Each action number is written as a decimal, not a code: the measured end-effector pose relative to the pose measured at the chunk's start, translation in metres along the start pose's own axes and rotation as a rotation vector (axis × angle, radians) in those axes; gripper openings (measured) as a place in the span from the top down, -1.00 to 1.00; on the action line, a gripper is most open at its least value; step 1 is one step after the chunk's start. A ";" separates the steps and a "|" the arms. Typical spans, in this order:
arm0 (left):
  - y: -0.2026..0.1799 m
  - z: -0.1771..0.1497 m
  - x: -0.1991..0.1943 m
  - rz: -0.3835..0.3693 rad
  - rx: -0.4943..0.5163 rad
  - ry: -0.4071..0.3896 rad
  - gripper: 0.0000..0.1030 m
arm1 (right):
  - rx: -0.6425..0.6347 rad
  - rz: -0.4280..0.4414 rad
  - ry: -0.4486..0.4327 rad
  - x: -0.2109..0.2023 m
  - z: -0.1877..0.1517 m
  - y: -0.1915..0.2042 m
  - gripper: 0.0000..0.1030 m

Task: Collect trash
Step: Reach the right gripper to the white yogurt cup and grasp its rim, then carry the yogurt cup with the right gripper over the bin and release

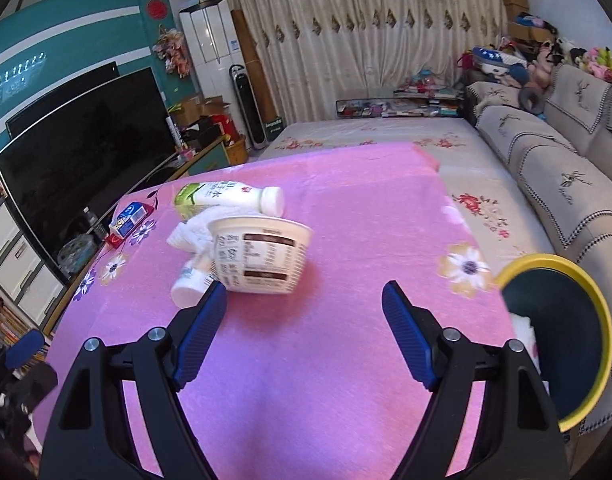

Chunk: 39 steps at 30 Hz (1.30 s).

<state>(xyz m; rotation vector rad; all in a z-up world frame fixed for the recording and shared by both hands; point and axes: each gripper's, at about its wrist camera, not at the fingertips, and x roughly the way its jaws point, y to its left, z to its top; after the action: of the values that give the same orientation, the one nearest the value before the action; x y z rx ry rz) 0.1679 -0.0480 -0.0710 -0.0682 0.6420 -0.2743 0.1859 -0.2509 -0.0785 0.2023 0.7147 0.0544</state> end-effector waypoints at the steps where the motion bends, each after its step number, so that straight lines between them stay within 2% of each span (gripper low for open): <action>1: 0.004 -0.001 0.001 -0.002 -0.009 0.002 -0.63 | 0.001 0.005 0.012 0.007 0.003 0.004 -0.47; 5: 0.015 -0.003 0.004 -0.005 -0.037 0.005 -0.63 | -0.005 0.015 0.049 0.027 0.011 0.015 -0.47; 12: 0.022 -0.005 0.012 -0.015 -0.055 0.014 -0.63 | -0.033 -0.019 0.086 0.054 0.016 0.026 -0.47; 20: 0.027 -0.008 0.020 -0.028 -0.074 0.028 -0.63 | 0.010 0.023 0.148 0.077 0.018 0.022 -0.47; 24: 0.027 -0.010 0.022 -0.031 -0.076 0.033 -0.63 | 0.026 0.029 0.148 0.083 0.018 0.022 -0.47; 30: 0.026 -0.012 0.024 -0.030 -0.079 0.040 -0.63 | 0.004 0.013 0.127 0.072 0.017 0.024 -0.41; 39: 0.021 -0.014 0.026 -0.033 -0.071 0.046 -0.63 | 0.007 -0.046 0.051 0.024 0.007 0.001 -0.41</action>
<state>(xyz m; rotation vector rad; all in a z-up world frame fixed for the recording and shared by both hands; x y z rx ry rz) 0.1842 -0.0342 -0.1002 -0.1413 0.6972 -0.2856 0.2087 -0.2484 -0.0887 0.1921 0.7705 0.0133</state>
